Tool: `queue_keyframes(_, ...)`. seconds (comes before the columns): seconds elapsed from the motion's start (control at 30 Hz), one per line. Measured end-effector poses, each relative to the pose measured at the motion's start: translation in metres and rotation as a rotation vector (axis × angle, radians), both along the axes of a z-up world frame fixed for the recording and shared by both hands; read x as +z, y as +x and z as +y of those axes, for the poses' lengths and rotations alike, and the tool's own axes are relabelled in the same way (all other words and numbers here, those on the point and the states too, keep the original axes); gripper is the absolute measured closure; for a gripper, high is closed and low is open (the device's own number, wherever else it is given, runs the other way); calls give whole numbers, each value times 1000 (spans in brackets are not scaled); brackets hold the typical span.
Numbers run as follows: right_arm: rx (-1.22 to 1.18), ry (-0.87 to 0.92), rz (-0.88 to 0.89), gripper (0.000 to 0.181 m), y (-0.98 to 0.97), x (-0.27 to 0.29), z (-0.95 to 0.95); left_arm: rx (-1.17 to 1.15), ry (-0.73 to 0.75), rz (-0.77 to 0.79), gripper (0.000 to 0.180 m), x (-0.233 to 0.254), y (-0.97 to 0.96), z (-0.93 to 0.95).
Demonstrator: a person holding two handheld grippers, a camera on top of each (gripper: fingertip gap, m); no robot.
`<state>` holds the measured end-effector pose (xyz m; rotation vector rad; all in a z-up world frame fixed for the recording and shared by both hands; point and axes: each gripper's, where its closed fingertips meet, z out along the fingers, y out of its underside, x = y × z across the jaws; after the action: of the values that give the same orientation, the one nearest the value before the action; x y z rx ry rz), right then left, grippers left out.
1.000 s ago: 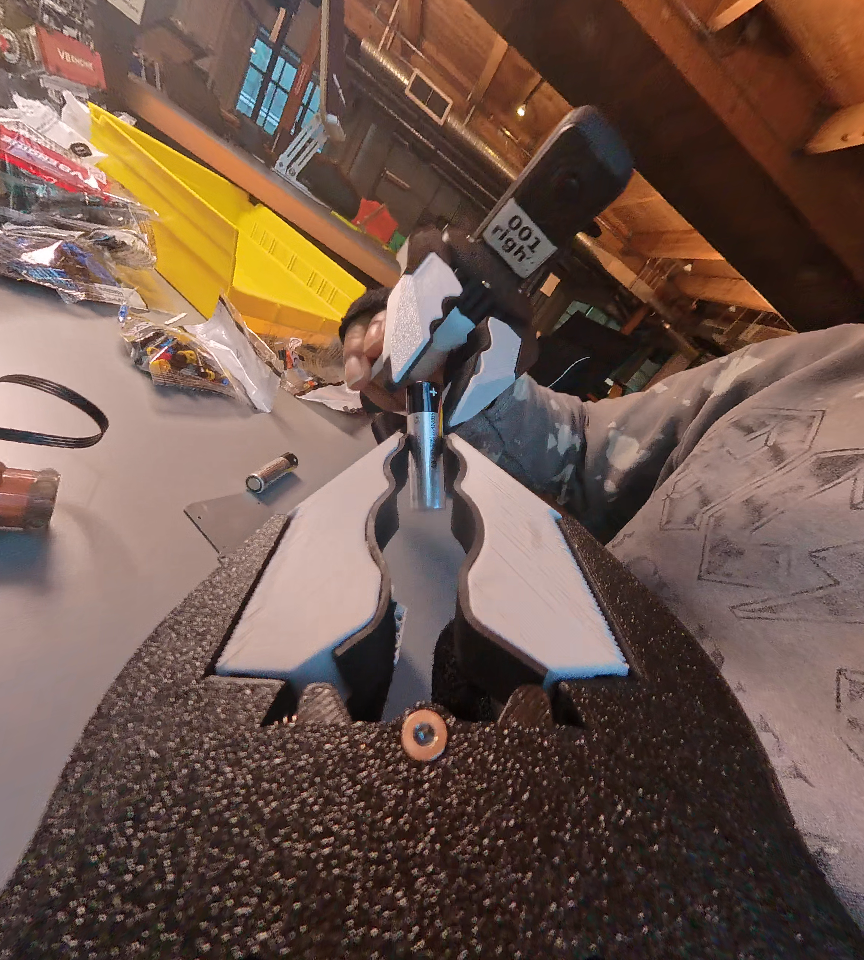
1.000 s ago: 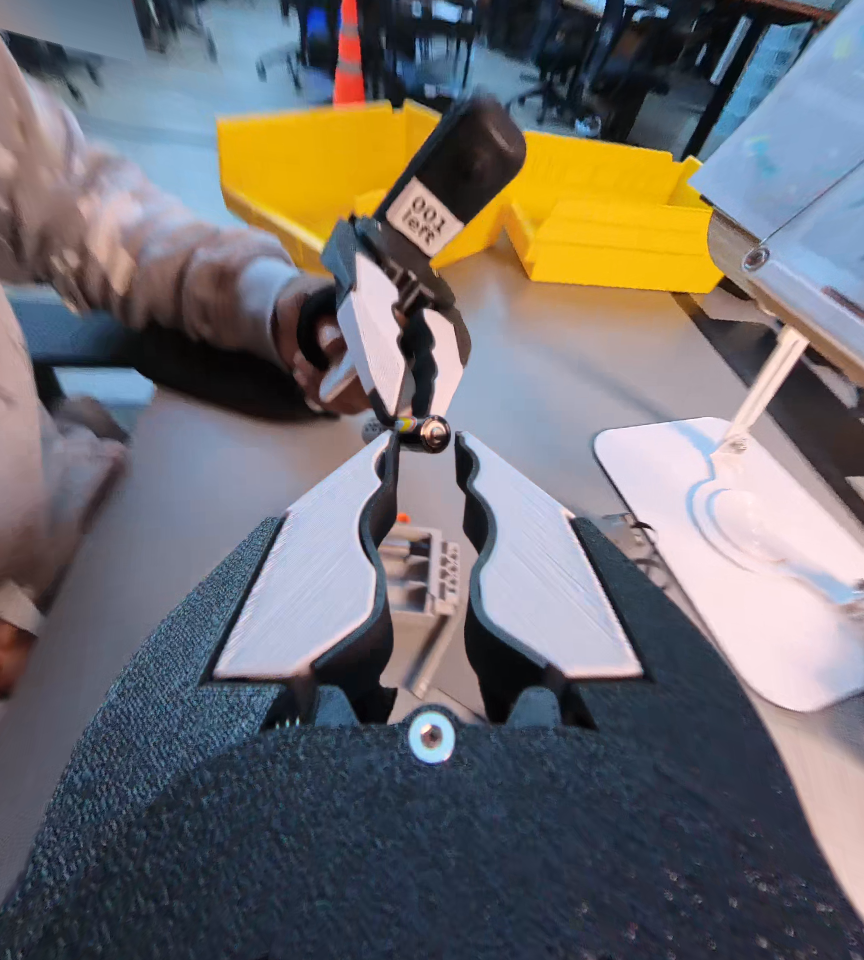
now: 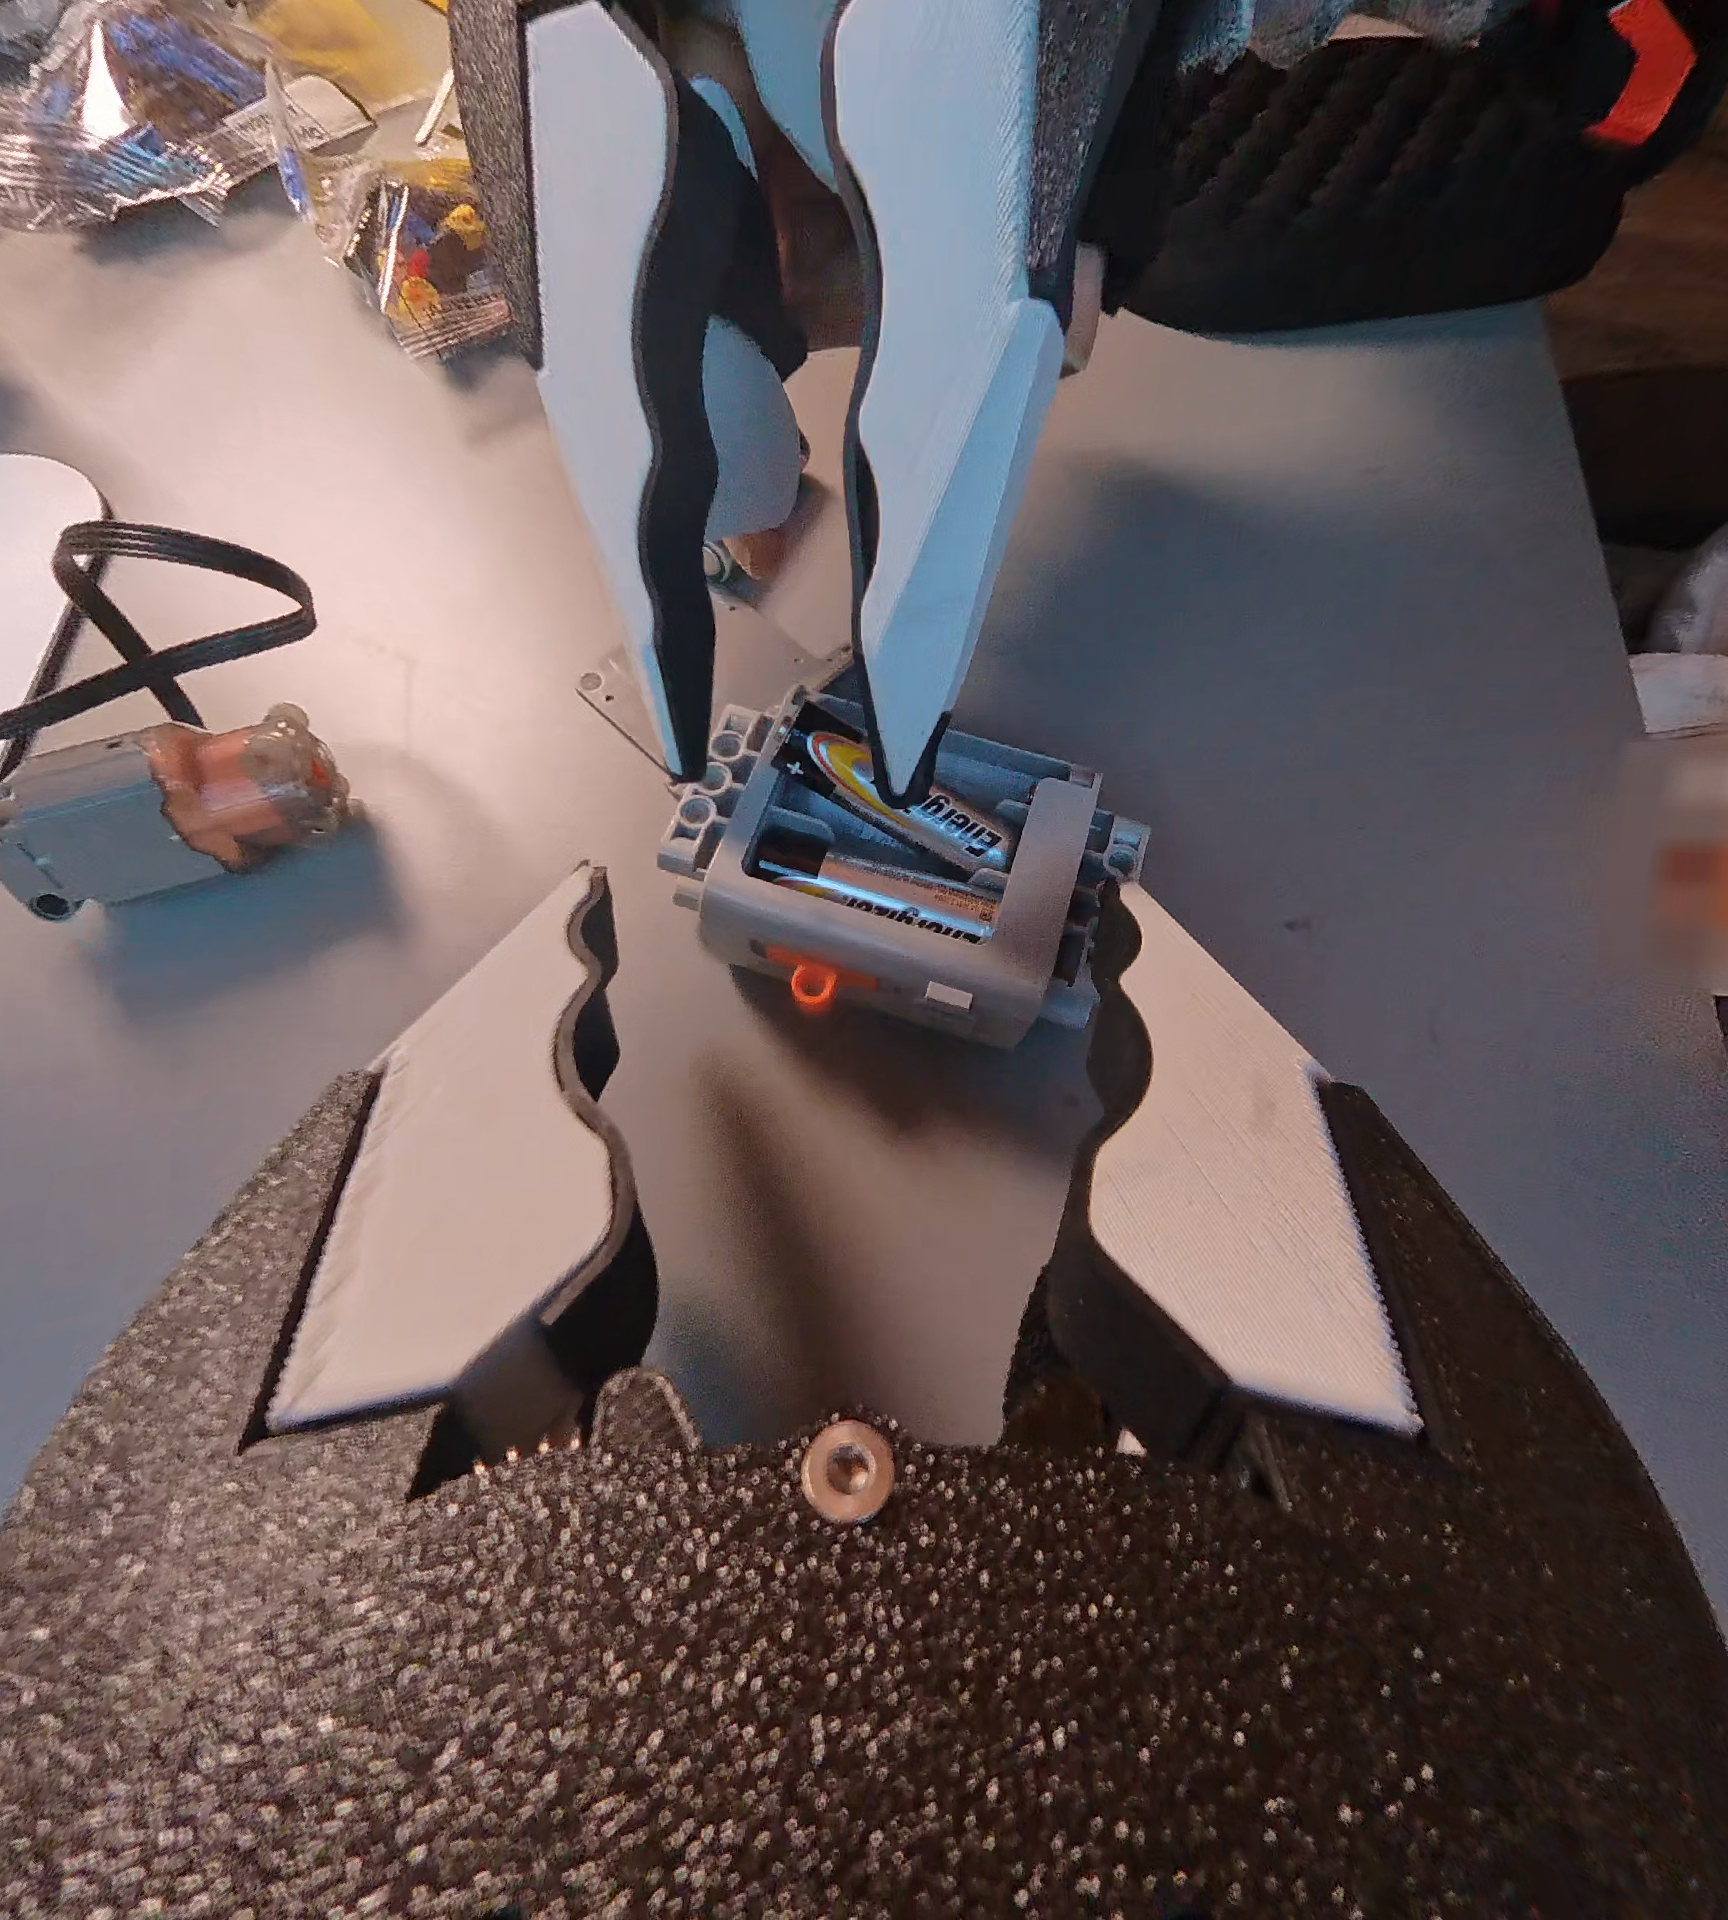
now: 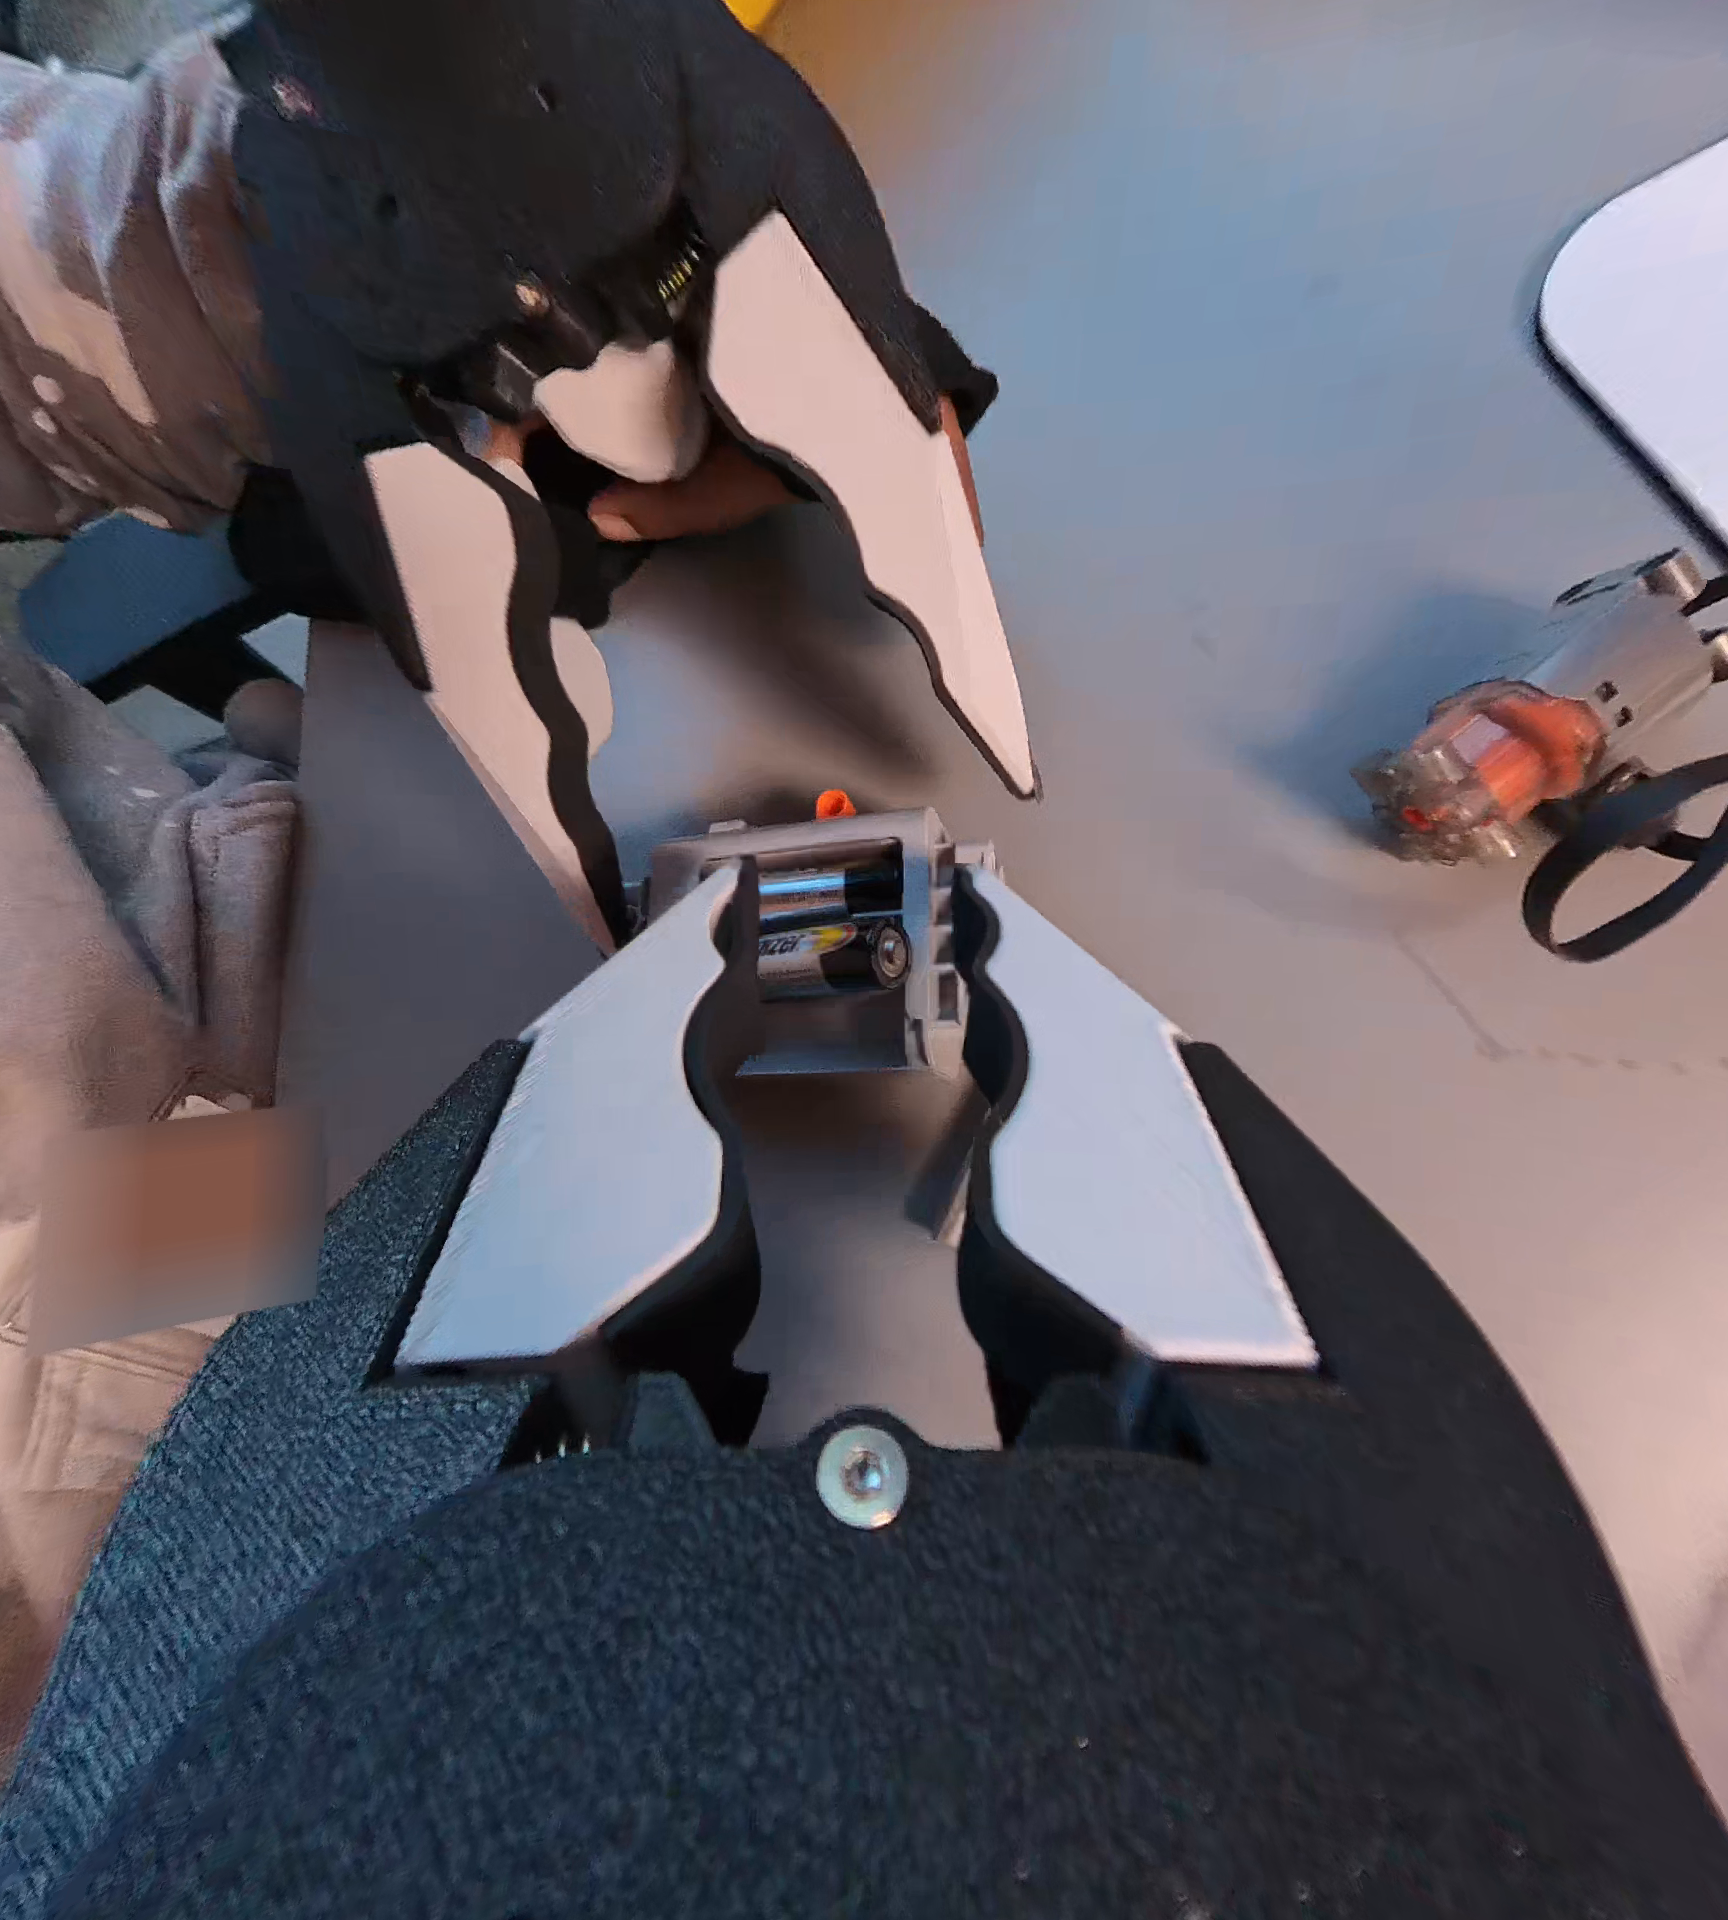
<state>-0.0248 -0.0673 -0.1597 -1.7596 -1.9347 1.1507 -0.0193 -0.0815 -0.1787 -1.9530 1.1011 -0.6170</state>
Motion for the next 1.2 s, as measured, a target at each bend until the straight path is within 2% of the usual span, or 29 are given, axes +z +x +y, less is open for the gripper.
queue_keyframes(0.07, 14, 35, 52, 141, 2, 10, -1, -12, -10, -8, 92, 0, 1, -2)
queue_keyframes(0.17, 66, 141, 32, 136, 12, 5, -6, -33, -27, -16, 98, -1, 3, -4)
queue_keyframes(0.33, 27, 236, 58, 140, 11, -3, -13, -34, -41, -19, 101, -2, 4, -5)
queue_keyframes(0.57, -112, 169, 80, 143, 11, -9, -13, -38, -39, -21, 106, -2, 6, -5)
queue_keyframes(0.73, -106, 263, 121, 132, 9, -12, -21, -48, -42, -24, 105, -3, 8, -6)
queue_keyframes(0.9, -115, 256, 179, 123, 10, -2, -18, -49, -54, -29, 105, -3, 8, -6)
queue_keyframes(1.03, -144, 277, 159, 152, 17, 3, -12, -40, -54, -29, 105, -3, 8, -5)
queue_keyframes(1.2, -192, 332, 109, 175, 12, -9, -1, -41, -55, -30, 105, -3, 8, -5)
